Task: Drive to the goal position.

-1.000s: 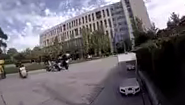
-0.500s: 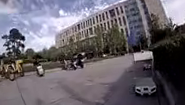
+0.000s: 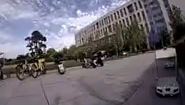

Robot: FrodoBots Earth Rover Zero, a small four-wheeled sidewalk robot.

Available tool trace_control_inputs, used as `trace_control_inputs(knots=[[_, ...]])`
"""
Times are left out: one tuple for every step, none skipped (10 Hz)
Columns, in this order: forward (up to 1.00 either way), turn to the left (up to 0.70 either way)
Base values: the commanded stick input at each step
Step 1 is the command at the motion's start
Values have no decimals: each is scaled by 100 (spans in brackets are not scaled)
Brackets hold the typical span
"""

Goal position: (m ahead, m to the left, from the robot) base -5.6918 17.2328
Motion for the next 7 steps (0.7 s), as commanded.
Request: trace_control_inputs(knots=[[0, 70], [0, 70], [0, 70], [0, 70], [0, 70], [0, 70], [0, 70]])
